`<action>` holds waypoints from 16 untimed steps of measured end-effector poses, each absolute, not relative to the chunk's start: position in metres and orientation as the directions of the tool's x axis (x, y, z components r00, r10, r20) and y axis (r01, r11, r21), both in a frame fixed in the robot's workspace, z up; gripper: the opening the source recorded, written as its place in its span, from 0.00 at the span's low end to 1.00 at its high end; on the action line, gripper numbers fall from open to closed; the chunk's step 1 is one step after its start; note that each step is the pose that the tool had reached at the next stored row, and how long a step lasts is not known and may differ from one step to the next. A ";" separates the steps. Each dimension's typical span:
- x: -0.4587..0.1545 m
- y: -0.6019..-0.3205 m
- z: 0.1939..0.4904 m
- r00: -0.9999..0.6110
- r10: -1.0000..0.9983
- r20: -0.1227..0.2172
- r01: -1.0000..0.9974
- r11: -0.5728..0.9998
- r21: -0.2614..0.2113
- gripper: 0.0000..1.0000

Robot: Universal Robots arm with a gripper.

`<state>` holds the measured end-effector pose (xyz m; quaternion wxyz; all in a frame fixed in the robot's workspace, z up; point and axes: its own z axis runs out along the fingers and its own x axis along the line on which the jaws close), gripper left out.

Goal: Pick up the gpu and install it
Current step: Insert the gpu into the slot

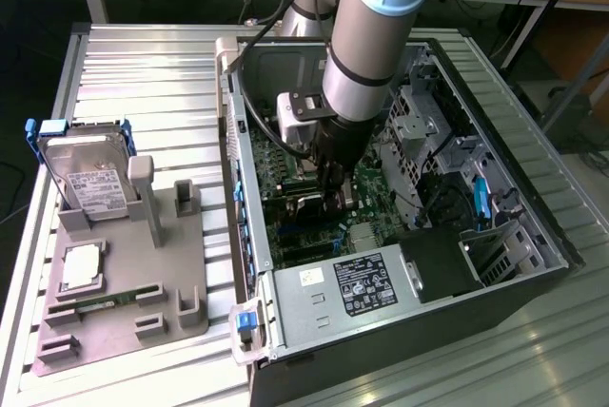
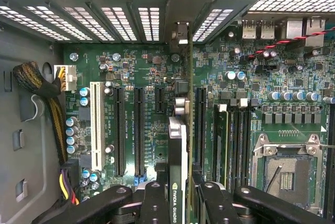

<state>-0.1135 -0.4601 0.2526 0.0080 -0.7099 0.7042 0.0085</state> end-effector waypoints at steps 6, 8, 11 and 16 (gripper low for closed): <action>-0.114 -0.460 0.249 0.008 -1.000 -0.023 -1.000 -0.008 -0.002 0.27; -0.114 -0.460 0.249 0.008 -1.000 -0.023 -1.000 -0.008 -0.002 0.27; -0.119 -0.460 0.249 0.009 -1.000 -0.023 -1.000 -0.009 -0.009 0.27; -0.120 -0.460 0.248 0.009 -1.000 -0.023 -1.000 -0.009 -0.011 0.27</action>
